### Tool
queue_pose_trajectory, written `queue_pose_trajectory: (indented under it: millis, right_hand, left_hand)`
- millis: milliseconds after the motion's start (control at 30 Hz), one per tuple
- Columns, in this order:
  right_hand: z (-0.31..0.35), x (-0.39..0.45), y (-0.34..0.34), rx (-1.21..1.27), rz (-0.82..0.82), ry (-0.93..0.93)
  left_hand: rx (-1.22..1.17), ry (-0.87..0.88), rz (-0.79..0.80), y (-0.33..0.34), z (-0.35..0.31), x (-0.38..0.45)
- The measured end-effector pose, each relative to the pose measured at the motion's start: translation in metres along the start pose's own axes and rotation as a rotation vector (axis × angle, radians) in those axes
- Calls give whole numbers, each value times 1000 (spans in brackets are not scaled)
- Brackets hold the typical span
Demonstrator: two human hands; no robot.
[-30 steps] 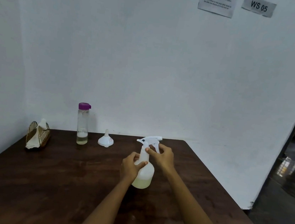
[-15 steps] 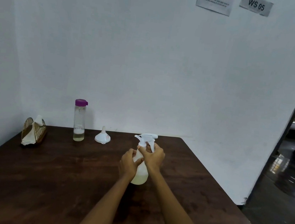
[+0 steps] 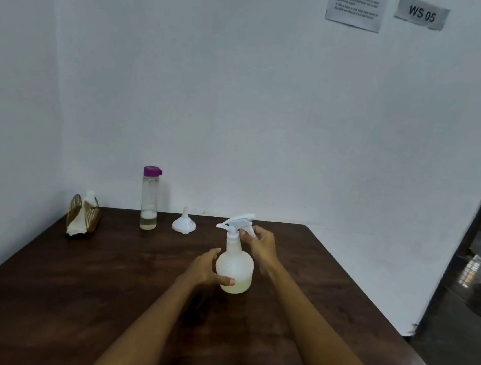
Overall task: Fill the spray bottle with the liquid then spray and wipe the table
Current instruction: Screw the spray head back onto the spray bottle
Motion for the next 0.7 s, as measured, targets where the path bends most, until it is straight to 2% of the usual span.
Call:
queue_pose_trajectory:
  millis: [100,233,333,500,567,633,700]
  right_hand:
    - [6,-4,4,27,102,11]
    - [-4,-6,12,242,212,119]
    - [-10,-6,22,181,228,134]
    - [-6,-14,26,162,-7,-1]
    - [-11,-23,34,206,28,-23]
    - [-19,-31,43,149,134,-46]
    - [-21,-37,47,63,167,-82]
  left_hand:
    - [-25,24,35,1,3,-7]
    - [12,25,55,2,9,-3]
    - [-19,49,67,11,3,-9]
    - [41,-1,-237,19,2,-16]
    - [60,-94,-371,21,3,-22]
    - [118,-154,-460,23,1,-26]
    - [196,-135,-437,23,-2,-27]
Point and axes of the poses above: each hand's wrist, its own x-axis towards the middle knuckle, its own y-axis out of the palm, z = x × y, the point moved 6 cm from there along x, towards the middle knuckle, and after that the axes turned 2 degrees about -z, right-handed, at the moved point
